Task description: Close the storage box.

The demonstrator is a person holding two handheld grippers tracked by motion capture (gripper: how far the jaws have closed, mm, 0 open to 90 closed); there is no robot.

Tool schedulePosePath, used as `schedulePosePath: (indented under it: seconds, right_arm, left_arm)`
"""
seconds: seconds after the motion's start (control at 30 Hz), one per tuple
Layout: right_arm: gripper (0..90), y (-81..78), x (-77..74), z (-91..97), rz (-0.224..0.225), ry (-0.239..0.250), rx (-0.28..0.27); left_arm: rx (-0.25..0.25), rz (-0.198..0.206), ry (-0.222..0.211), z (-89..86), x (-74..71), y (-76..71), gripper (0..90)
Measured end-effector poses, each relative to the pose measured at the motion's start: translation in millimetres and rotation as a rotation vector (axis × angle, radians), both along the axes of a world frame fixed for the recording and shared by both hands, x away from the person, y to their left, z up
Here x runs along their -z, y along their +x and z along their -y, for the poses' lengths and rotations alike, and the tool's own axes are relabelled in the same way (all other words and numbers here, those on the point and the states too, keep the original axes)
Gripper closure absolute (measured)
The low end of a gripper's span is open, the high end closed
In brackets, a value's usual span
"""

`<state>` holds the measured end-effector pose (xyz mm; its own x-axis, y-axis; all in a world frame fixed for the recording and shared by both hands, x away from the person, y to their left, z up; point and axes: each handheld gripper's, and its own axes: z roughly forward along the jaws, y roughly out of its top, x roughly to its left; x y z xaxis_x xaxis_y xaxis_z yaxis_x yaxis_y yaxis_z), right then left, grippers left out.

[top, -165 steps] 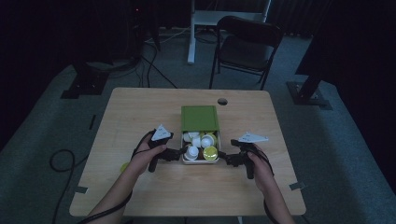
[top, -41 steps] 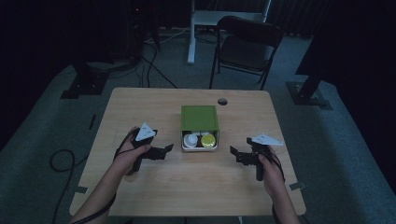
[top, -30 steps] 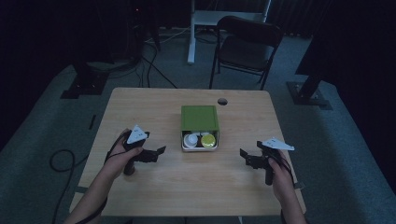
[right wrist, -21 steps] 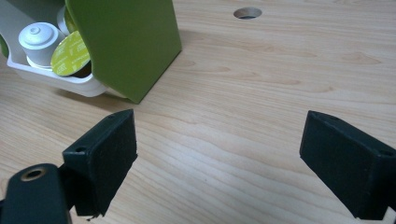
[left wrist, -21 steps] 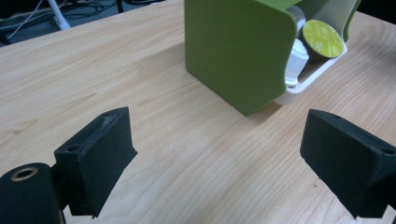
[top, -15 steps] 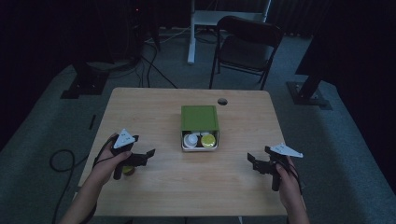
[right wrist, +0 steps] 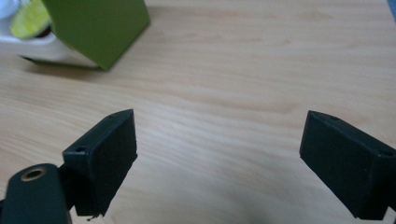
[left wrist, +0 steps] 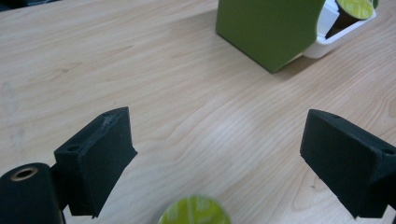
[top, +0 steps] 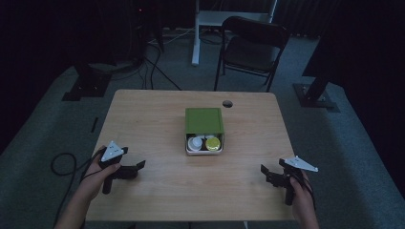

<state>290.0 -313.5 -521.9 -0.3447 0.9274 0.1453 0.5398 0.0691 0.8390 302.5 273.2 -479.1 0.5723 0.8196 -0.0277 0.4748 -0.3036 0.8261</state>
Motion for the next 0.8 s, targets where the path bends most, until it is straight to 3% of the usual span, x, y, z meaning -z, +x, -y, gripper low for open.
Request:
schedulePosePath:
  seconds: [0.07,0.63,0.8]
  right_arm:
    - [10.7,-2.5,5.3,4.0,-0.019,-0.038,0.014]
    - [10.7,-5.0,17.3,7.5,-0.042,-0.059,0.058]
    - [10.7,-4.6,22.3,8.7,-0.079,-0.083,0.083]
  left_arm:
    - [-0.014,0.001,0.003,-5.8,1.3,-3.1,9.7]
    - [-0.102,-0.031,0.011,-48.7,20.1,-32.3,9.7]
    - [-0.122,-0.048,0.031,-58.3,26.7,-41.3,9.7]
